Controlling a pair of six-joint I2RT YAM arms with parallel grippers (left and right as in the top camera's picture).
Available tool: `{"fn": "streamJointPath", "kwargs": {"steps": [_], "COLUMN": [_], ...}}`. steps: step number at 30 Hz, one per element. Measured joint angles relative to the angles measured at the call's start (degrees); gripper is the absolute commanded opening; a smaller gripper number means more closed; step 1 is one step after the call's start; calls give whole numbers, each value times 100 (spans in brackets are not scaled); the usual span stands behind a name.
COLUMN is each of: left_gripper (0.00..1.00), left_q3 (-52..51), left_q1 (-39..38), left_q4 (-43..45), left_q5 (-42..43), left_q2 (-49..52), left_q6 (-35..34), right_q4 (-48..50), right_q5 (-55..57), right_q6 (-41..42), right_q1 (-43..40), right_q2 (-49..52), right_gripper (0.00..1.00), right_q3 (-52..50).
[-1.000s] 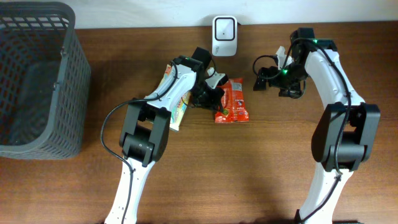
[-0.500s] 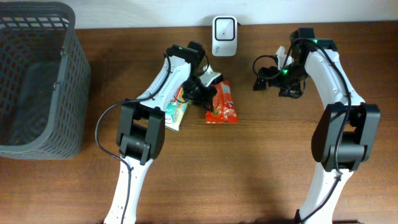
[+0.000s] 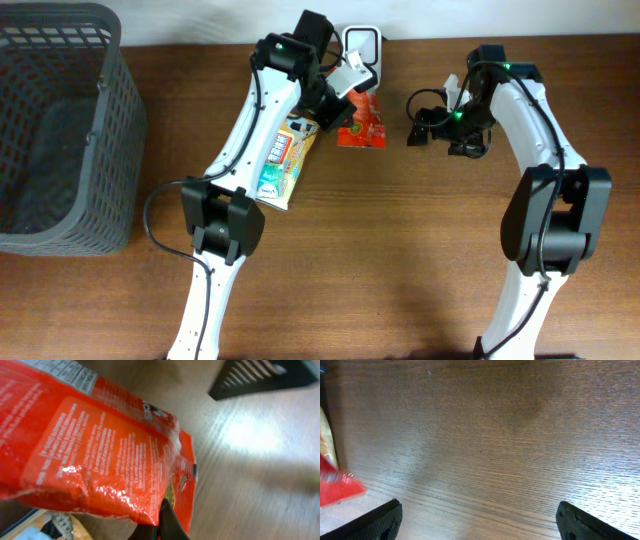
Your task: Scan the item barcode
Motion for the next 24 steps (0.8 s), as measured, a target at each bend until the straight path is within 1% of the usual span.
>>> {"fn": "streamJointPath", "kwargs": {"steps": [2,3,4,5,9,14,19,24], "left_gripper": [0,0,0,0,0,0,0,0], "left_q3": [107,116,125,125,125,136,136,136], "left_q1": [-4,-7,-11,-13,-28,-28,-26,42], "left_q4": [-223,-271,-367,-376,-378,-376,-376,-289], "left_q5": [13,20,24,24,24,33,72,157], "left_q2": [-9,-9,-37,-63,-199,-310,-310,-310], "left_q6": [496,627,1078,1327,1967,2481,2916,3108], "right_q4": [0,0,0,0,4,297,304,509], "right_q5": [-2,0,-2,-2,-2,-2,-2,-2], "right_q6": [-2,2,0,0,-2,-2,0,0], "right_q1": [0,0,0,0,0,0,0,0], "right_q2": [0,0,0,0,0,0,0,0], "right_gripper": [98,98,98,98,98,99,98,98], "right_q3": [0,0,0,0,0,0,0,0]}}
